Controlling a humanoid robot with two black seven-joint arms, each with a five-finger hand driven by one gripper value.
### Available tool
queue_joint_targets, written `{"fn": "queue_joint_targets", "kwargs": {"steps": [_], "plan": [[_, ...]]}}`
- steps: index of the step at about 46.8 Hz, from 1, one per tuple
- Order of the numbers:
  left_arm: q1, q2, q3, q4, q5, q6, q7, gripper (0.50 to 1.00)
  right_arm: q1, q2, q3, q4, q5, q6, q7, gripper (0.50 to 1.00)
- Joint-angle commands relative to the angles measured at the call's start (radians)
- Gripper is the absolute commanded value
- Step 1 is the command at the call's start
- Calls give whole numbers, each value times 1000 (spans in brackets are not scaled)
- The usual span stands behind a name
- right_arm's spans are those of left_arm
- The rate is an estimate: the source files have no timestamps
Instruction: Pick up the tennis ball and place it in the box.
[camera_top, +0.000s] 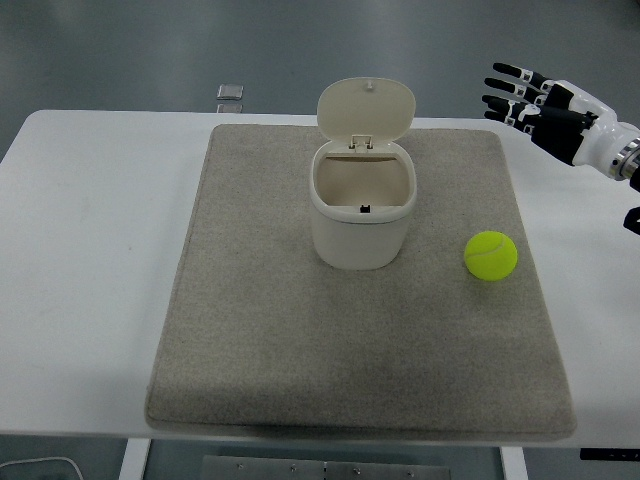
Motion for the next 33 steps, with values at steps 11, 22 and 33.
{"fn": "queue_joint_targets", "kwargs": {"steps": [11,22,33], "plan": [[0,0,0,-1,0,0,0,992,6,-52,-2,33,-313,14,0,913],[0,0,0,0,0,0,0,992,4,-145,-2,100,-468,108,0,909],[0,0,0,0,0,0,0,992,-2,-199,-13,166,-620,169,2,909]]}}
